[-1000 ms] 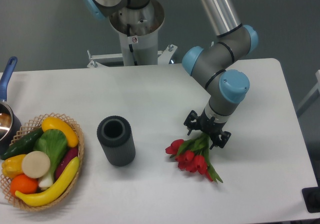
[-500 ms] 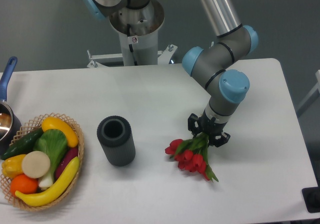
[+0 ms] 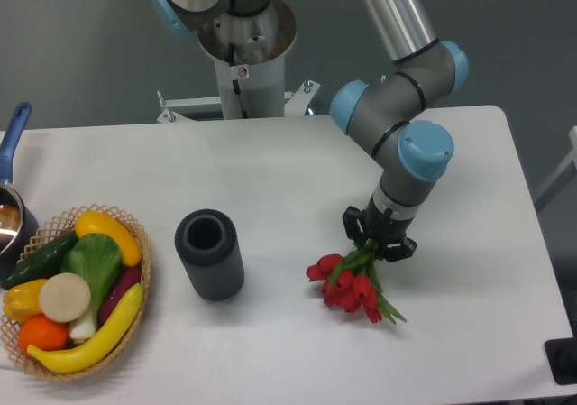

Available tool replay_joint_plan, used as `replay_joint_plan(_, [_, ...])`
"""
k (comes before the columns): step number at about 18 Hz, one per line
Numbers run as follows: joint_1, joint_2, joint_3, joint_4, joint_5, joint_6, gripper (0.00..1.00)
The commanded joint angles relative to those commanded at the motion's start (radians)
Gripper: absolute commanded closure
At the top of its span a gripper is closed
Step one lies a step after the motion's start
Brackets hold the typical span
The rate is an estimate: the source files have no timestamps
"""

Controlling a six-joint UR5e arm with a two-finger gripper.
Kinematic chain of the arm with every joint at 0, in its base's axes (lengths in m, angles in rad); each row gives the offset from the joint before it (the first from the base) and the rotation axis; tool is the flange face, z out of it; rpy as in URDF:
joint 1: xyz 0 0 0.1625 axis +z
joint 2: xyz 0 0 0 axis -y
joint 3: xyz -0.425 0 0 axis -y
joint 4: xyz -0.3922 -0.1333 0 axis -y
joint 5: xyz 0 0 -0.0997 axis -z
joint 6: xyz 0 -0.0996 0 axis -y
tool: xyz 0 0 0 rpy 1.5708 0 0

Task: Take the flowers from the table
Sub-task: 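Lift the gripped red tulips up off the table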

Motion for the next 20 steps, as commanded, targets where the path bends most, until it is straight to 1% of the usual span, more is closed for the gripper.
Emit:
replay_joint_plan(2, [0.008,0.008,0.0,0.0,-0.003,0.002,0.66])
replay_joint_plan(5, [0.011,0.075,0.0,-0.002,-0.012,0.002,0.66])
replay_joint_plan(6, [0.009,0.086,0.0,-0.002,-0.026,0.0,0.66])
replay_joint_plan(7, [0.011,0.113,0.0,-0.003,-0.044,-0.002,0.66])
replay_joint_plan(11, [0.029,0.216,-0.002,-0.005,-0.17,-0.014,0.65])
replay_joint_plan(13, [0.04,0.258,0.002,-0.005,-0.244,-0.058,0.65])
replay_joint_plan(16, [0.048,0.302,0.006,-0.005,-0.372,-0.104,0.65])
replay_joint_plan(20, [0.071,0.35,0.006,-0.003,-0.52,-0.124,0.65])
